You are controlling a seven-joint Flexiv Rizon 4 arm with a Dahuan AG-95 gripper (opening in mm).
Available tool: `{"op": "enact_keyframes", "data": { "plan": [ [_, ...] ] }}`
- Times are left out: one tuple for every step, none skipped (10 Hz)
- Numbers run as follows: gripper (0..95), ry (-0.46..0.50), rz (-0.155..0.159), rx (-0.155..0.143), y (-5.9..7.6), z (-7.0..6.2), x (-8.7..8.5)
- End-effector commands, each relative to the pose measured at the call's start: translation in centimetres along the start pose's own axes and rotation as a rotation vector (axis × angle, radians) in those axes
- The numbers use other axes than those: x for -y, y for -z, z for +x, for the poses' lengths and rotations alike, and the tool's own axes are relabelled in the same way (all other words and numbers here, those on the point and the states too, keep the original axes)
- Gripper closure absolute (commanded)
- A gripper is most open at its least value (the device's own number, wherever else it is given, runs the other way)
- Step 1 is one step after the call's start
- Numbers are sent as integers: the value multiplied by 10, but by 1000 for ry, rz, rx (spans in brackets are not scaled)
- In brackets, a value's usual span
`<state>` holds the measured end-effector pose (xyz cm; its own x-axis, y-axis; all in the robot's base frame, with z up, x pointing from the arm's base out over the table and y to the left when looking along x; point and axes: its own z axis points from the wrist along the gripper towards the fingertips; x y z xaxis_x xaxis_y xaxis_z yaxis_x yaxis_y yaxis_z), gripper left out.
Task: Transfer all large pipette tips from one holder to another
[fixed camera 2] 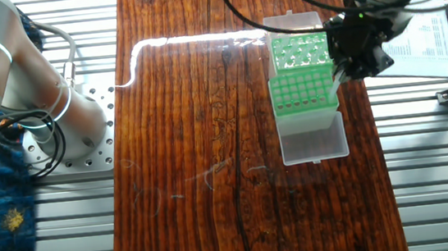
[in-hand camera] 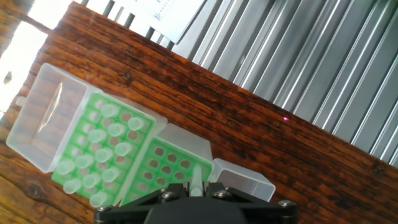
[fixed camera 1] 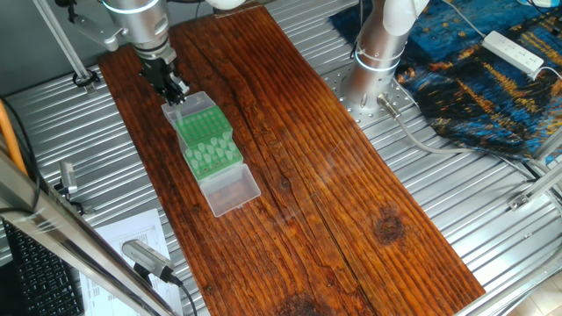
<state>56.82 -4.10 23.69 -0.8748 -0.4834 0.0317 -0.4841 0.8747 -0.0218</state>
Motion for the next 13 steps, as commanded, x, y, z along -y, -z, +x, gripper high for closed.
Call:
{"op": "enact_keyframes", "data": {
  "plan": [
    [950,13,8,-6,3,-1,-2],
    [950,26,21,-13,3,-2,-2],
    [950,41,31,-19,3,-2,-2],
    [950,49,33,-16,2,-2,-1],
    [950,60,31,-9,1,-3,0],
    [950,70,30,-9,0,-3,0],
    [950,93,30,-9,0,-3,0],
    [950,110,31,0,0,-3,0],
    [950,135,34,10,0,-3,0],
    [950,156,36,9,0,-3,0],
    [950,169,36,8,0,-3,0],
    [950,191,38,8,0,-2,0],
    [950,193,37,10,0,-2,0]
  ]
}}
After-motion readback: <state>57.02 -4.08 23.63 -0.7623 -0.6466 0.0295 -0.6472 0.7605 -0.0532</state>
